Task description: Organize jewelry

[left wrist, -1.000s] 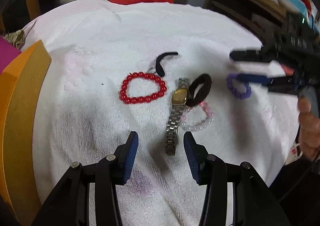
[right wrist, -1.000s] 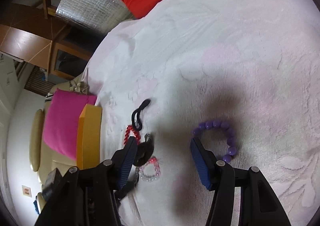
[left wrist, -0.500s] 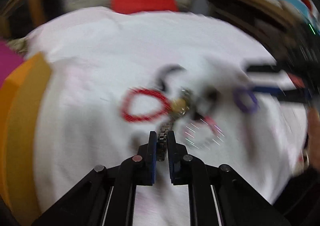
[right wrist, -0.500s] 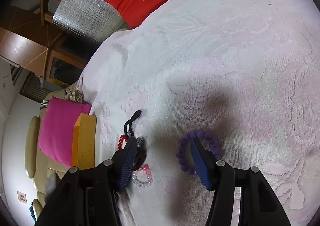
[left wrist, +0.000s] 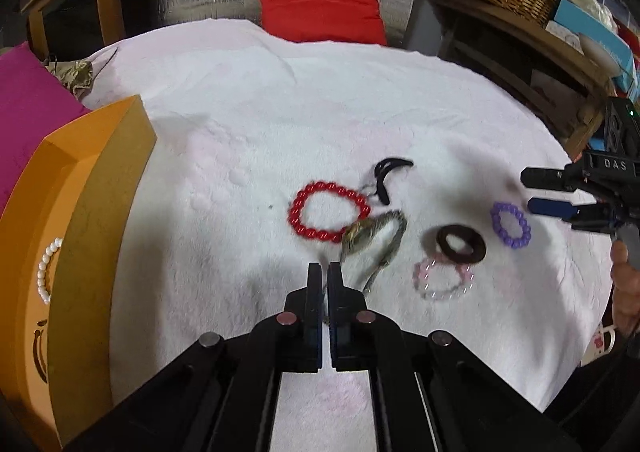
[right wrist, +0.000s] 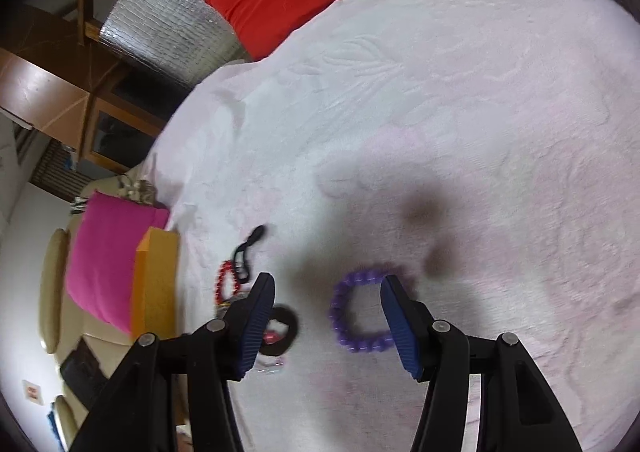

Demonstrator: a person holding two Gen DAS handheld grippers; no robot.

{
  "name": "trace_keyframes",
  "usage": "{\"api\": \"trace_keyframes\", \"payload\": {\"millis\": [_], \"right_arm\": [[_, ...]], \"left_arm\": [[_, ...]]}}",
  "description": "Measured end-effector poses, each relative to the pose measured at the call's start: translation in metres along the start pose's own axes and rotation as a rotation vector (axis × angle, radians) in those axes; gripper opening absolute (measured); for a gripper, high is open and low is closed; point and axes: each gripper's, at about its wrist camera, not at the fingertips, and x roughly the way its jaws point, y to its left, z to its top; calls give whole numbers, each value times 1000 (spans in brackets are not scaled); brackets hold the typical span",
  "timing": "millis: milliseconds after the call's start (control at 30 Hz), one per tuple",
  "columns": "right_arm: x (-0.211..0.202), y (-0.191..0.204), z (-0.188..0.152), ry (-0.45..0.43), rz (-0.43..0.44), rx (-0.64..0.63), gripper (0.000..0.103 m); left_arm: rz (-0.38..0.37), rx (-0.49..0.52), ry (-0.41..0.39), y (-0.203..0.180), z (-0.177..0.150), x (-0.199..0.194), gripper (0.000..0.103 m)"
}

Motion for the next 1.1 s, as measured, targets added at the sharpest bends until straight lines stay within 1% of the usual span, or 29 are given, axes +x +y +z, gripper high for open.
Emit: {"api": "trace_keyframes", "payload": {"millis": [100, 167, 200, 233, 267, 300, 333, 367, 433, 467, 500, 533, 567, 600, 633, 667, 700, 733, 767, 867, 1000, 1100], "right_arm": [[0, -8, 2, 4, -68, -13, 59], [2, -10, 2, 21, -88, -27, 59], [5, -11, 2, 32, -98, -36, 59], [8, -10, 0, 46, -113, -47, 59], [11, -8, -1, 53, -132, -62, 60], [13, -5, -3, 52, -153, -85, 60], [14, -1, -4, 49, -173, -110, 60], [15, 2, -6, 44, -190, -132, 59], [17, 7, -10, 34, -234, -172, 54], [19, 9, -12, 24, -266, -201, 44], [20, 11, -14, 14, -302, -232, 31], [21, 13, -17, 3, -343, -267, 26], [21, 14, -18, -6, -364, -284, 18], [20, 14, -18, -13, -376, -292, 11], [19, 14, -18, -19, -382, -297, 11], [17, 13, -18, -24, -377, -294, 11], [15, 13, -17, -31, -376, -290, 11], [13, 12, -16, -44, -376, -287, 11], [10, 12, -15, -58, -374, -284, 11], [-2, 8, -12, -95, -340, -253, 11], [-15, 6, -8, -141, -290, -213, 11], [-21, 7, -6, -170, -255, -193, 11]], "left_arm": [[-12, -6, 37, 5, -4, 5, 2], [-20, 5, 56, 3, -6, 8, 2], [-11, 7, 56, 2, -6, 9, 2], [-13, 10, 57, 0, -5, 10, 10], [-27, 16, 58, -3, -4, 11, 29], [-28, 18, 51, -5, -2, 12, 43], [-13, 19, 30, -7, 0, 12, 65], [-6, 23, 10, -9, 2, 13, 68], [-31, 46, 14, -15, 6, 19, 68], [-47, 56, 25, -19, 7, 24, 68], [-57, 71, 43, -23, 6, 30, 68], [-50, 94, 71, -28, 5, 38, 68], [-36, 109, 95, -31, 3, 45, 68], [-15, 121, 97, -33, 1, 49, 68], [-13, 118, 83, -33, 1, 48, 63], [-14, 105, 78, -31, 3, 47, 44], [-13, 90, 70, -28, 5, 46, 34], [-3, 76, 71, -23, 6, 46, 22], [-4, 63, 73, -19, 6, 46, 14], [-38, 27, 67, -10, 6, 43, 7], [-157, 4, 40, -5, 4, 29, 4], [-218, 3, -2, -8, 9, 13, 3]]}}
